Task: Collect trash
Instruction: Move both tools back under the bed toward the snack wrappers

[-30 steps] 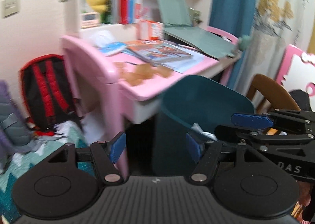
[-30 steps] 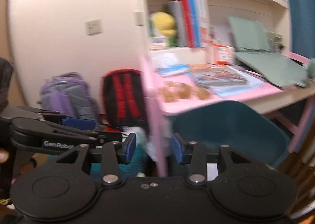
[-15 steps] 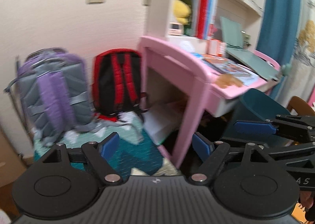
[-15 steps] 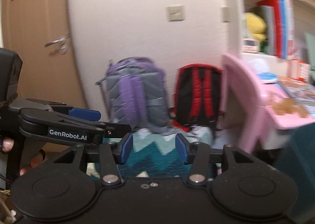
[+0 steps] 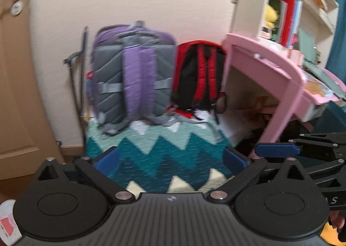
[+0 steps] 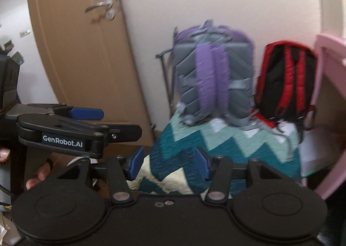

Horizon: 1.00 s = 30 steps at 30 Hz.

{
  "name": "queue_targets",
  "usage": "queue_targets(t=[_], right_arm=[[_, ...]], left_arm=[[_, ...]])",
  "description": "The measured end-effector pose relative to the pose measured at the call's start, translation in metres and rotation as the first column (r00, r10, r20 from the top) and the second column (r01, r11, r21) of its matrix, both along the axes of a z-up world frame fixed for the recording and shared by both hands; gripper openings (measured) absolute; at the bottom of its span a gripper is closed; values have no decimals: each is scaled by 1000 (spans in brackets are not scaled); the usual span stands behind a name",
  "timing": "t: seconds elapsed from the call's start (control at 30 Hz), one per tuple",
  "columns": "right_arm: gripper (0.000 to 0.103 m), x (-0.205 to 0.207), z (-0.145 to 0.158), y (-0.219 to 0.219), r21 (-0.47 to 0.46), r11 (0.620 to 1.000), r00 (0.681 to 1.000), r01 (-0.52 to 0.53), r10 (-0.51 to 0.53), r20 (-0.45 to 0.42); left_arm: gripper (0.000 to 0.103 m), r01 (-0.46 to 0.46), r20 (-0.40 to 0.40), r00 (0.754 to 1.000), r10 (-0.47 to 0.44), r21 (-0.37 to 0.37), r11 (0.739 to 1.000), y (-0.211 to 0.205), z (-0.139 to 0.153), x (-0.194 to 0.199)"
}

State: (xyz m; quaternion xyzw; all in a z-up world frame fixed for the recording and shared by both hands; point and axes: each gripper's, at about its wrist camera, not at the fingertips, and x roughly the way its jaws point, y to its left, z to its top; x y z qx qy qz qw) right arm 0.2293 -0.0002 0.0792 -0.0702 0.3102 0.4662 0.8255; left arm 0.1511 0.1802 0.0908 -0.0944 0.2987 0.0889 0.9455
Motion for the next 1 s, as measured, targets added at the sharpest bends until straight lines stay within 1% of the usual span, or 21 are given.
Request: queue_targets(t=[0.2,0.3,0.43,0.57,0.63,0.73,0.8,0.9,1.0], right_arm=[[52,-2,-56,59,-64,996,997,-67,64,-46],[52,1,-91,84,-113,989,991,-94,82,-102],[52,5,-146,111,-182,975,985,-127,103,-137],[52,11,-207,132,-230,960,966,-158,102,-238],[52,12,-236,140,-250,951,958,-181,113,-263],[52,14,-287,153,-294,933,945,-208,114,-307],[52,14,-324,162,-327,919,933,-221,101,-346],[52,13,-373,173,-372,896,918,-245,90,-387],[52,13,-417,186,-407,872,907,-271,89,-412]], left_arm=[[103,-43,-34,999,42,-37,998,57,-56,-13],[103,-101,-69,993,98,-45,994,88,-92,-18],[103,-152,-129,981,145,-48,987,123,-147,-22],[103,-195,-233,956,176,-60,979,151,-214,-21],[103,-208,-277,944,180,-72,975,163,-246,-23],[103,-196,-323,935,148,-120,973,178,-294,-24],[103,-196,-356,924,138,-131,972,184,-324,-24],[103,-215,-420,897,140,-136,967,192,-372,-19],[103,-254,-469,870,150,-168,952,205,-417,-13]])
